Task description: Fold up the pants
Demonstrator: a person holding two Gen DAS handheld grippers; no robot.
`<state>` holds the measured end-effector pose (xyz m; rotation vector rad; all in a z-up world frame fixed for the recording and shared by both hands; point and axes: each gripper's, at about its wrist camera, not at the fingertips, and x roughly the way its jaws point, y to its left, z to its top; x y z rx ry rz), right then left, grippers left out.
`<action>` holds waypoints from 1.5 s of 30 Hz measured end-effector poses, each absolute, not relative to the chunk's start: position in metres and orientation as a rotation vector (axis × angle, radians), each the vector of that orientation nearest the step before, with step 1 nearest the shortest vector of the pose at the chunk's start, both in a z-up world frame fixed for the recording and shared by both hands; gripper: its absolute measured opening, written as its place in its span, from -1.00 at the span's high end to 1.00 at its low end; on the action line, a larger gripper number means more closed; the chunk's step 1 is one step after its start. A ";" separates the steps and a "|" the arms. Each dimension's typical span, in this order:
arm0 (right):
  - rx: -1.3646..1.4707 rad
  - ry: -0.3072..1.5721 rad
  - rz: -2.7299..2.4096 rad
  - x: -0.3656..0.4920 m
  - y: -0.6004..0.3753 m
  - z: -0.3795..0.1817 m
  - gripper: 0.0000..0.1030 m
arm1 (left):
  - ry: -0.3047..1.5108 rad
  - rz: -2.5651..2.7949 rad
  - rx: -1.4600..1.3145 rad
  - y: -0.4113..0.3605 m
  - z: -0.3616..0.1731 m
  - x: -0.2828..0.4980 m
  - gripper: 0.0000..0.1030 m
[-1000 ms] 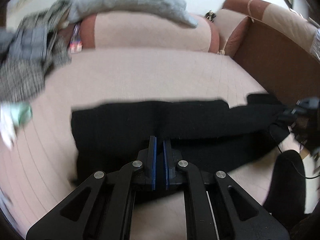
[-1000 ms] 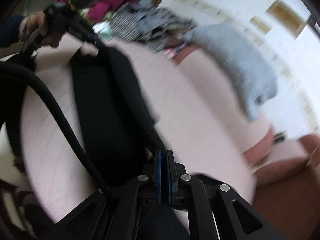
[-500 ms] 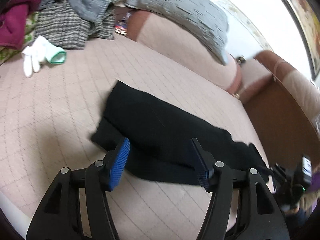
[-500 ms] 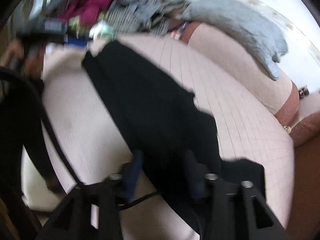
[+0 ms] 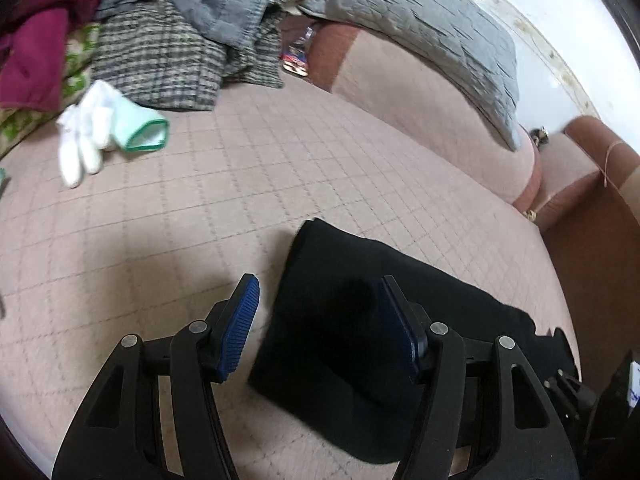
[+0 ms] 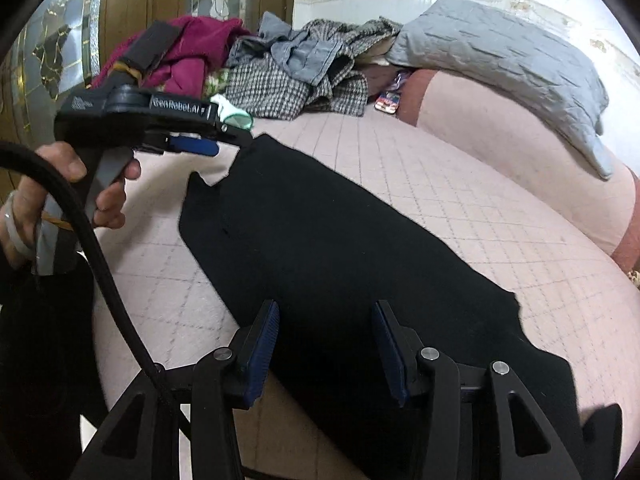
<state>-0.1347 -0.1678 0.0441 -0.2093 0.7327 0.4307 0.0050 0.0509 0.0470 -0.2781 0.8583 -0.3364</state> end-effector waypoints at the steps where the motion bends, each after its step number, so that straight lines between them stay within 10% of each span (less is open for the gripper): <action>1: -0.218 0.737 0.429 -0.131 -0.165 0.040 0.11 | 0.864 -0.341 -0.264 0.048 0.046 0.007 -0.19; 7: -0.175 0.746 0.420 -0.118 -0.164 0.034 0.51 | 0.871 -0.395 -0.284 0.040 0.044 0.012 -0.19; 12: -0.111 0.726 0.422 -0.117 -0.169 0.043 0.83 | 0.826 -0.389 -0.213 0.034 0.057 0.004 0.61; 14: -0.089 0.709 0.435 -0.121 -0.173 0.051 0.89 | 0.816 -0.386 -0.206 0.035 0.062 0.001 0.64; 29: -0.036 0.794 0.508 -0.144 -0.154 0.041 0.90 | 0.902 -0.271 -0.176 0.058 0.041 -0.021 0.73; 45: 0.137 0.769 0.281 -0.177 -0.282 0.082 0.33 | 0.829 -0.255 -0.105 0.031 0.084 -0.055 0.69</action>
